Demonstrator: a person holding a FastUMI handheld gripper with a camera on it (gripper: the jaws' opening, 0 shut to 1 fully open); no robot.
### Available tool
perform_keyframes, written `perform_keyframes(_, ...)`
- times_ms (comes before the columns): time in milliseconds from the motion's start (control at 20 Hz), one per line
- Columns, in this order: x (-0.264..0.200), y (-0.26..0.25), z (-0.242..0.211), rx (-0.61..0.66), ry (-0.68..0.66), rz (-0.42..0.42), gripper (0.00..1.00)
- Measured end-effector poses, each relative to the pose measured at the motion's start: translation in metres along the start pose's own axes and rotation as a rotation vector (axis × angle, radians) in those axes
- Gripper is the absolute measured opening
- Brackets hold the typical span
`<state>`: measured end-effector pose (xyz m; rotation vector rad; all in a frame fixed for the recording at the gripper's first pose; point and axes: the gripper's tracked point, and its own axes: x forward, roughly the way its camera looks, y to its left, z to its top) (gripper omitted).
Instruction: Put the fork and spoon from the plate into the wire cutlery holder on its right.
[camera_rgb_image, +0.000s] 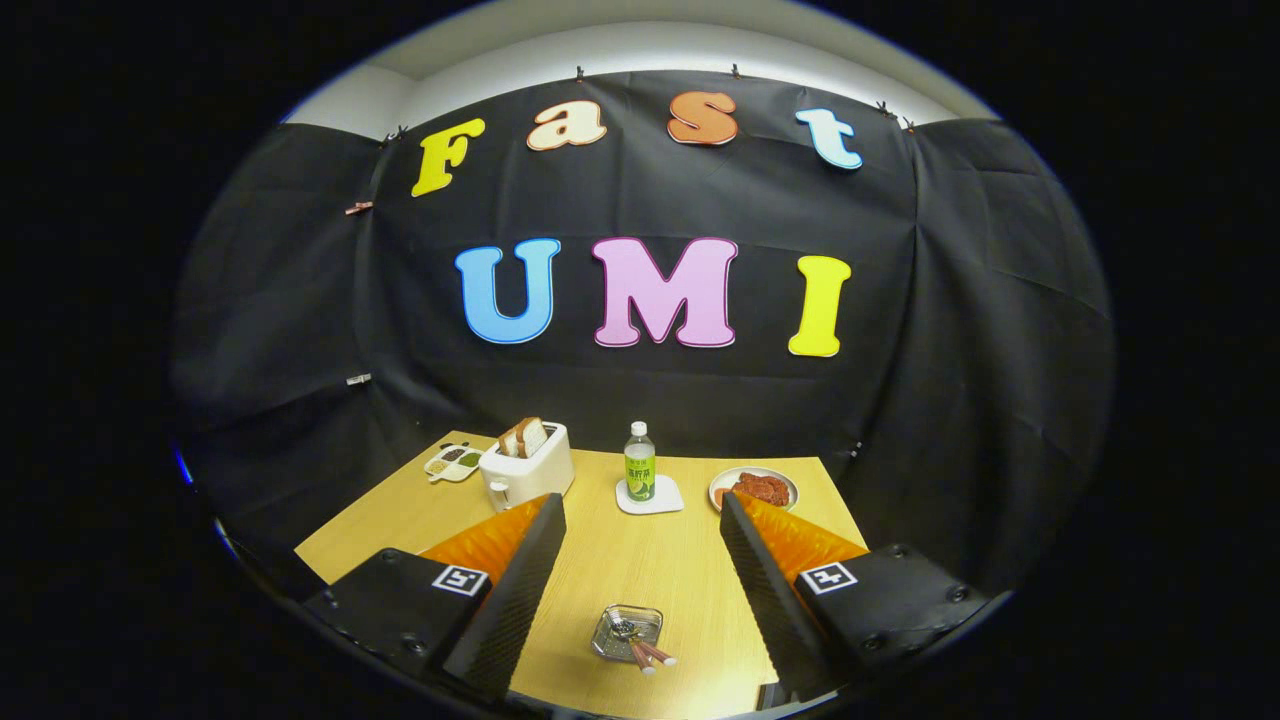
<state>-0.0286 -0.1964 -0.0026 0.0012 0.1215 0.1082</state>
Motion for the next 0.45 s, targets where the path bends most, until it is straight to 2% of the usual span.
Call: perform_keyframes(450,-0.0030,-0.0009,0.0050,0.018,-0.008,0.000,0.97)
